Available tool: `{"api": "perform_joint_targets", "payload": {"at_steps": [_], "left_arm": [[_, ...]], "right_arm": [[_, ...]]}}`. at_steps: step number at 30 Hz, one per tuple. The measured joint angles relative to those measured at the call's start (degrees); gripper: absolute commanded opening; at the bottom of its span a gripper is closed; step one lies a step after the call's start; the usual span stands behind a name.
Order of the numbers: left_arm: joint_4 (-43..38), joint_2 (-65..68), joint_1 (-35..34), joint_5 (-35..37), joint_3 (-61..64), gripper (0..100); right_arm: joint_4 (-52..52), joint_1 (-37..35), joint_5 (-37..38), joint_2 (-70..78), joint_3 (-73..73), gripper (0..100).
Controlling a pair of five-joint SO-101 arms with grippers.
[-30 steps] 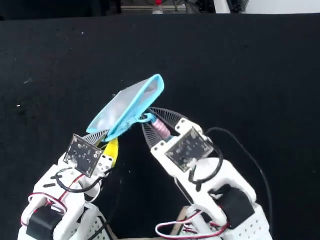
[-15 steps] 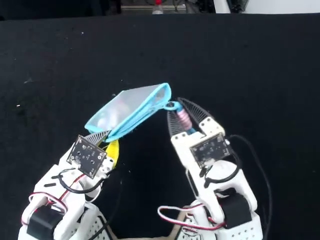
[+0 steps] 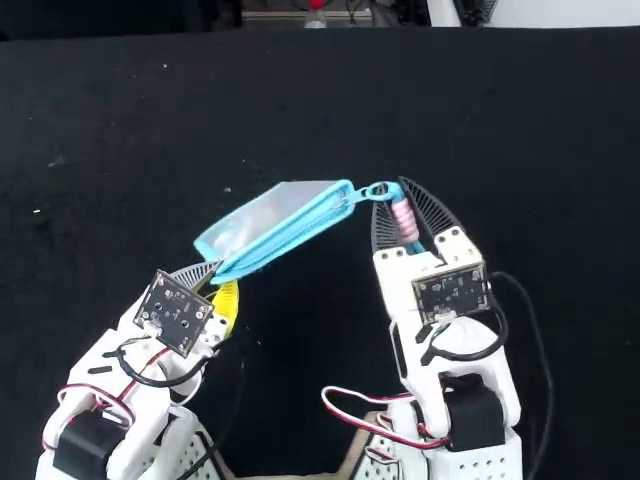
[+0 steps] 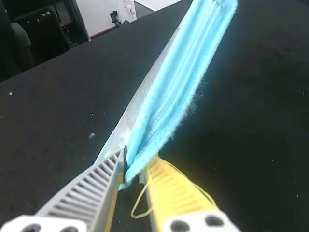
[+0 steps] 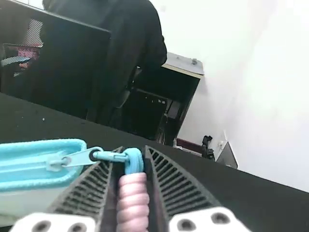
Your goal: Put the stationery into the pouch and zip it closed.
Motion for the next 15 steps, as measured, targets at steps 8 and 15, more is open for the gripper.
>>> {"api": "perform_joint_targets", "payload": {"at_steps": [8,15], "left_arm": [[0.0,0.0,-0.5,0.0,-0.1,3],[0.0,0.0,-1.1,0.0,-0.1,3]], "right_arm": [[0.0,0.5,0.0,0.0,0.0,1.1],[0.0,1.1,0.0,0.0,0.0,1.1]]}}
